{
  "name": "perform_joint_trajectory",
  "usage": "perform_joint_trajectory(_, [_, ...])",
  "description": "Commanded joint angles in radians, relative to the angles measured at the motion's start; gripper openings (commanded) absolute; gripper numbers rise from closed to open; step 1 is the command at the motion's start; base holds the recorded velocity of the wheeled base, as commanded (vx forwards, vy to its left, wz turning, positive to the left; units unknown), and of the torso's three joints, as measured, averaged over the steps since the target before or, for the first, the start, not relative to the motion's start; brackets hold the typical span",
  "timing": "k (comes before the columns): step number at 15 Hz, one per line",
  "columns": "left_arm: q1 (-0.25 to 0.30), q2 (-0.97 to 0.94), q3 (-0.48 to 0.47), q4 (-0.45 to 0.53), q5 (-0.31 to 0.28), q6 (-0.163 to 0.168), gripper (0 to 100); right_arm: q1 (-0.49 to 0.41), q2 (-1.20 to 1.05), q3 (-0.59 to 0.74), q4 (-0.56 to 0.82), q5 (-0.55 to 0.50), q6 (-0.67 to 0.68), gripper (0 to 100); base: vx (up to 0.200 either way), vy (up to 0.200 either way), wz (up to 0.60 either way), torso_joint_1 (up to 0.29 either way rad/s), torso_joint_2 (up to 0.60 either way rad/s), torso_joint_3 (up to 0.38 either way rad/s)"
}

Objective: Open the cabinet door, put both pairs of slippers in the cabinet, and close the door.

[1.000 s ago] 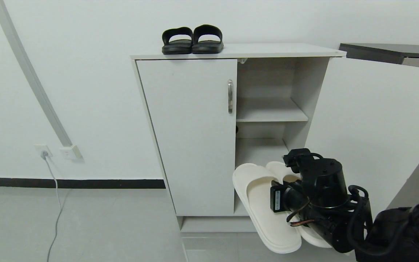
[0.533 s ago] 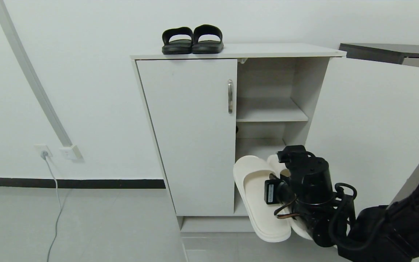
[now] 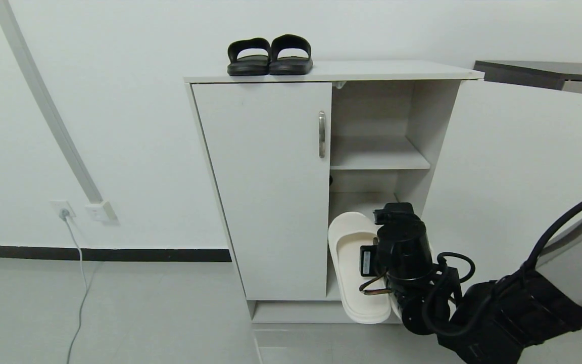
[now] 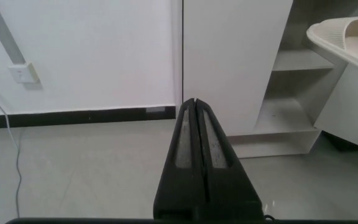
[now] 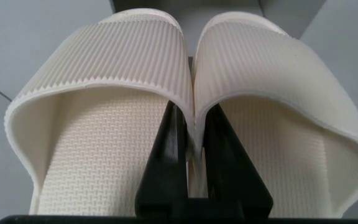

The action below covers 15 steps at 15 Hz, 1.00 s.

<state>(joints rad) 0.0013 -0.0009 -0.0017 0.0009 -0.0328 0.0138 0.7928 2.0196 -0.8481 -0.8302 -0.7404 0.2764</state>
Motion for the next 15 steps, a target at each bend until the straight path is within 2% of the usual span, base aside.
perform_joint_trajectory(1, [0.000,0.002,0.000,0.001,-0.001,0.000,0,0.002,0.005,0.000,0.000,0.000,0.000,0,0.000,-0.200,0.00,0.012,0.01,-0.002])
perform_joint_trajectory(3, [0.000,0.002,0.000,0.001,0.001,0.000,0,0.000,0.007,0.000,0.000,0.000,0.000,0,0.000,-0.200,0.00,0.005,0.00,0.002])
perform_joint_trajectory(7, [0.000,0.002,0.002,0.001,0.002,0.000,0,0.000,0.045,0.000,-0.006,0.012,0.001,0,0.000,0.000,0.00,0.000,0.00,0.000])
perform_joint_trajectory(10, [0.000,0.002,0.002,0.001,0.002,0.000,0,-0.004,0.128,-0.012,-0.093,0.107,-0.008,0,0.000,0.000,0.00,0.000,0.00,0.000])
perform_joint_trajectory(15, [0.000,0.002,0.000,0.001,0.002,0.000,0,-0.006,0.206,-0.052,-0.118,0.098,0.000,0,0.000,0.000,0.00,0.000,0.00,0.000])
